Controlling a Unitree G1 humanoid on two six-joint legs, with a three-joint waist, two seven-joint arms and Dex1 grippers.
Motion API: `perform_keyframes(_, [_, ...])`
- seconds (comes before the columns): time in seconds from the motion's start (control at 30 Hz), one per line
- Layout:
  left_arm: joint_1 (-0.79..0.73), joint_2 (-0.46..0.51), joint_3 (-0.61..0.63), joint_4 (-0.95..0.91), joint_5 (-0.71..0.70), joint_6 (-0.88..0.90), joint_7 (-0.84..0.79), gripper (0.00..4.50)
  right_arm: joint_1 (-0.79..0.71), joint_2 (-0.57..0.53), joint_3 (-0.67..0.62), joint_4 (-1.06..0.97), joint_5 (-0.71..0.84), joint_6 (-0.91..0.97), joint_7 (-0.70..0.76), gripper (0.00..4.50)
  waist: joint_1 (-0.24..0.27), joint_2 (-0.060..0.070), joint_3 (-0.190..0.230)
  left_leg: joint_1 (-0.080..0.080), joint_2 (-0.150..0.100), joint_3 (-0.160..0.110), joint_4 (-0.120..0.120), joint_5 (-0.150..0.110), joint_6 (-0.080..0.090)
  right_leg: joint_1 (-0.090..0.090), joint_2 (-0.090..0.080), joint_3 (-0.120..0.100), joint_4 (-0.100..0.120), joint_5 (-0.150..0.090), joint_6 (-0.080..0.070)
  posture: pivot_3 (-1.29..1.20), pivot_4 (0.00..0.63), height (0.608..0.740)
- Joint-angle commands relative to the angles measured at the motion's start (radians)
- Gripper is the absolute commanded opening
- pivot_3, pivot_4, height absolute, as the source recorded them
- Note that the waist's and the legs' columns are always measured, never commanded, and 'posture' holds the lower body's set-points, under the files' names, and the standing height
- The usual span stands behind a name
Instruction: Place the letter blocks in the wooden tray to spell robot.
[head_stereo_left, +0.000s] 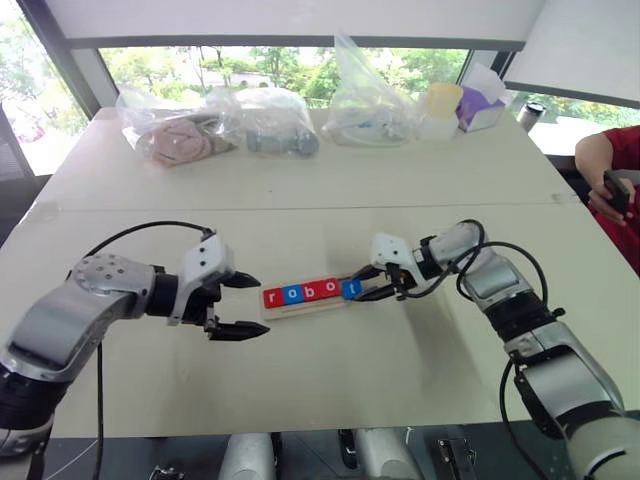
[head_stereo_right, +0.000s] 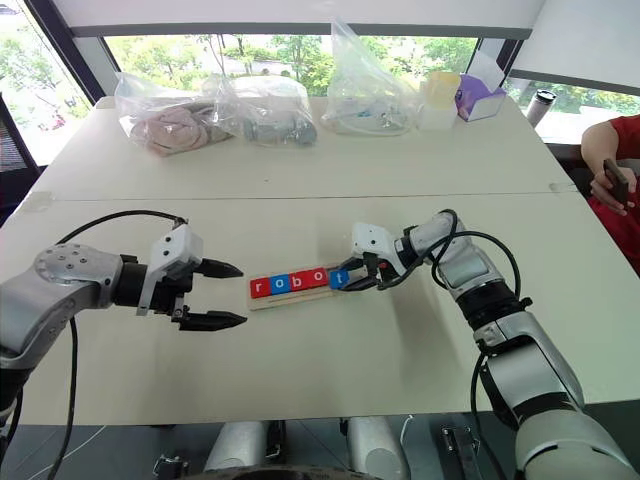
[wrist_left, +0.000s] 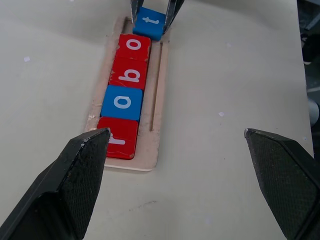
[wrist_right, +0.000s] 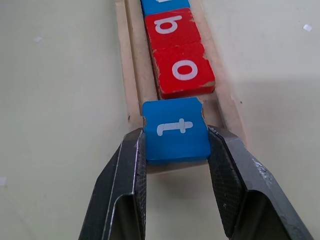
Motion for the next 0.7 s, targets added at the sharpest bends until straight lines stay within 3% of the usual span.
perform_keyframes(0.03, [-0.002,0.002,0.024,-0.022,-0.011,-0.005,0.004,4.50,-0.029,0.022,-0.022,0.029,-0.010,-0.036,-0.018,1.15,0.000,0.000,0.000,0.000,0.000,0.000,0.000,0.000,0.000,0.000,0.000,0.000,0.000,0.000,0.000,0.00,0.150,0.740])
perform_keyframes(0.7, [0.005,-0.014,0.017,-0.033,-0.014,0.003,0.031,4.50,-0.046,0.053,-0.017,0.081,-0.025,-0.073,-0.002,1.15,-0.002,0.000,0.000,0.003,0.000,0.000,0.000,0.000,0.000,0.003,0.000,0.000,0.000,0.000,0.000,0.00,0.150,0.740])
